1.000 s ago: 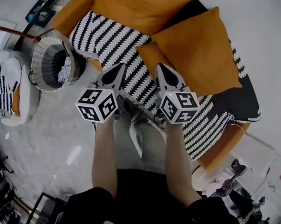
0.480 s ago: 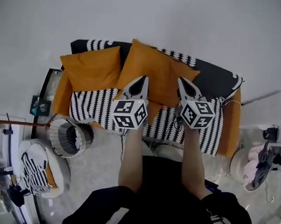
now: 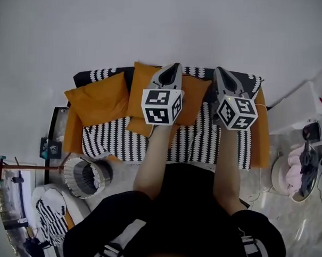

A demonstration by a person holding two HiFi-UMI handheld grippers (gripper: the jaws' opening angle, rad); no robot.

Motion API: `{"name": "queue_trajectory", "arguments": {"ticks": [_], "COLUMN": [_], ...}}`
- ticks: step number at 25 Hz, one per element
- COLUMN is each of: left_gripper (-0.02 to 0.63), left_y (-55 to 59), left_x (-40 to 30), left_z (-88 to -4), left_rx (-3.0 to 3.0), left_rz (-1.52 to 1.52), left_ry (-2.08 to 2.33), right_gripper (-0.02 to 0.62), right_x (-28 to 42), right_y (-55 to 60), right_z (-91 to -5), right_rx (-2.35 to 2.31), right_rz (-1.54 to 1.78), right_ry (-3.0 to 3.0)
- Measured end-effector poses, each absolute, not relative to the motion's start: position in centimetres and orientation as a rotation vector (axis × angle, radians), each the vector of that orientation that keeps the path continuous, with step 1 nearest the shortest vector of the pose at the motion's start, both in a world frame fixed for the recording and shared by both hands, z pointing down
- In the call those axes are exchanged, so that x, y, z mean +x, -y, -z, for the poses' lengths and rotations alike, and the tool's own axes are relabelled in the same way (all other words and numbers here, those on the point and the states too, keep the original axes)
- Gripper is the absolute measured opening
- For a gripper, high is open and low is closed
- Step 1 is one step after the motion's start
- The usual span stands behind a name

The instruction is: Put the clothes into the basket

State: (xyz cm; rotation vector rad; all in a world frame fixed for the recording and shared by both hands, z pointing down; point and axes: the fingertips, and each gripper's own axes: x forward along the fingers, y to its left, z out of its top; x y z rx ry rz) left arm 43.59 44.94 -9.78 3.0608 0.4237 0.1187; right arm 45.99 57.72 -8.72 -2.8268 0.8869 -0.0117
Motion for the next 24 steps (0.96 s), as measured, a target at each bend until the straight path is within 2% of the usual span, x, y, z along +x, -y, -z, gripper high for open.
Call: {"name": "queue_trajectory", "arguments": {"ticks": [24], "left_gripper": [0.009], "left_y": [-50.0], "left_x": [45.4], "left_z": [12.1], "left_rx": [3.075], "left_rz": [-0.039], "left_ry": [-0.514], "right_gripper": [0.011], "right_x": [47.5], "right_y": [-62.2], "right_z": [11.6], "right_rx": [-2.857], "right_rz": [-0.113], "right_ry": [-0.859]}}
